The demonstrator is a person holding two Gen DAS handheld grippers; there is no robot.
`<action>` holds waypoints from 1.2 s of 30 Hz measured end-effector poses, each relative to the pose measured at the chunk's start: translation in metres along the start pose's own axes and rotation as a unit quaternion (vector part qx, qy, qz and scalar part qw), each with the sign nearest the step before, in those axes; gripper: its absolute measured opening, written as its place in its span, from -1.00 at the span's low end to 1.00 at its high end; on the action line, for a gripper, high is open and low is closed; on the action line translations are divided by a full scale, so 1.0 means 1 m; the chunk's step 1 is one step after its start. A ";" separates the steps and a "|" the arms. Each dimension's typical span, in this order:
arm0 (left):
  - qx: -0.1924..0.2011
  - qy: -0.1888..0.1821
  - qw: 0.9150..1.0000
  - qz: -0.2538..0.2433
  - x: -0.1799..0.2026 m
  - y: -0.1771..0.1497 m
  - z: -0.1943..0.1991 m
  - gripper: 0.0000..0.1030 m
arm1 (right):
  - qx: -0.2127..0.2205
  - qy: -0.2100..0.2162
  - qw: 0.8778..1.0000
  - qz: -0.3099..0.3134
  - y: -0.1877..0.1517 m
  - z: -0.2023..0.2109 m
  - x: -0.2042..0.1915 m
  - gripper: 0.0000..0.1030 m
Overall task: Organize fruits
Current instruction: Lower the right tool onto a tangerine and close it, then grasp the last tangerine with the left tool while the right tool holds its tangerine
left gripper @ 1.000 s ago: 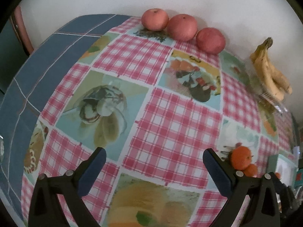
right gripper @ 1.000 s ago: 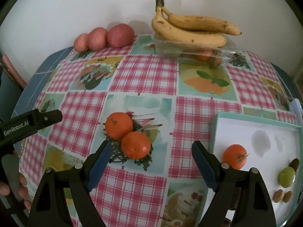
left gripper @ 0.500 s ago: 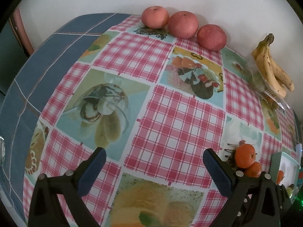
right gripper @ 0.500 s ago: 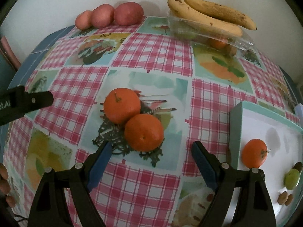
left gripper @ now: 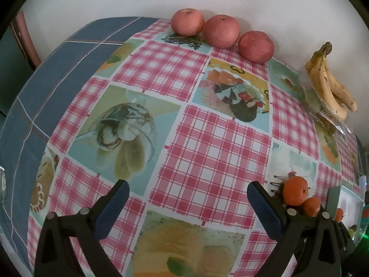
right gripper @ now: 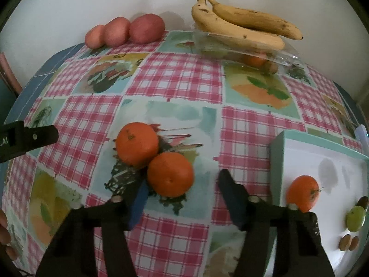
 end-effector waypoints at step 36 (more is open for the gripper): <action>-0.032 -0.059 0.992 -0.108 0.107 -0.014 -0.051 1.00 | -0.026 0.010 0.999 -0.047 -0.008 0.000 0.044 -0.27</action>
Point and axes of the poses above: each gripper's, at about its wrist camera, not at the fingertips, and z roughly against the way its jaws point, x to its right, y to its top, the point moved 7 cm from there along -z, roughly the way its jaws point, and after that the axes turned 11 degrees about -y, right-handed, at the moved point
